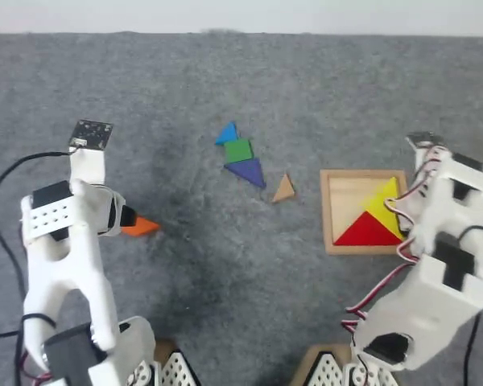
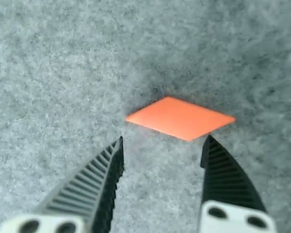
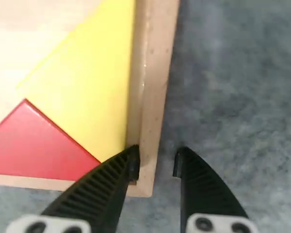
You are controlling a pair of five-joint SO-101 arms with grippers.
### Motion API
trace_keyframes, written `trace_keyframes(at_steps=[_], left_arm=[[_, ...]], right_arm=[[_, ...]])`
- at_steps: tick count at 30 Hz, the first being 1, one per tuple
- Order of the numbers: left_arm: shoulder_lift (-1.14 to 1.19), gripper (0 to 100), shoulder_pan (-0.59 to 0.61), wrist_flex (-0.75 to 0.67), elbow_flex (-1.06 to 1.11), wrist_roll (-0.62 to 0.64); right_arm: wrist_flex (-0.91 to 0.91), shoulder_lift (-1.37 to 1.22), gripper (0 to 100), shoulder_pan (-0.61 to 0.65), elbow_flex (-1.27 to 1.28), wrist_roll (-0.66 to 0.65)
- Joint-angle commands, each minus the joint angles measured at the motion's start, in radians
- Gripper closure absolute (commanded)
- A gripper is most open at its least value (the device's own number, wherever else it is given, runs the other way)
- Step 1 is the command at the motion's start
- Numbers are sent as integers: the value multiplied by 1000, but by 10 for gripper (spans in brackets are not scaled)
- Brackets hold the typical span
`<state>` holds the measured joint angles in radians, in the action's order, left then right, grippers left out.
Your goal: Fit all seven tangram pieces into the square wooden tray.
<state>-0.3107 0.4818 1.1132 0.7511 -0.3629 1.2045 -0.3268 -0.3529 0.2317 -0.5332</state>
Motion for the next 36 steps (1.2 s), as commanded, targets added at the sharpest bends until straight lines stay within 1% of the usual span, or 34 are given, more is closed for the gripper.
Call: trace_keyframes(at_steps=[1, 7, 14, 19, 24, 29, 32, 36], left_arm=[[-3, 750, -2, 9, -13, -9], [-3, 750, -2, 9, -16, -11], [-3, 750, -2, 9, -19, -11], [-3, 750, -2, 9, -19, -11], [-3, 750, -6, 8, -21, -11], [-3, 750, -6, 8, -21, -11], [0, 750, -6, 12, -45, -11], [3, 750, -8, 17, -77, -6]], right_arm=[[-15, 10, 866, 99, -18, 28], [-19, 18, 866, 213, 51, 37], [-16, 19, 866, 326, 77, 155], [-16, 21, 866, 401, 114, 173], [-16, 21, 900, 458, 117, 221], [-15, 30, 888, 499, 120, 253], [-15, 113, 888, 483, 120, 308], [-5, 331, 877, 489, 161, 400]])
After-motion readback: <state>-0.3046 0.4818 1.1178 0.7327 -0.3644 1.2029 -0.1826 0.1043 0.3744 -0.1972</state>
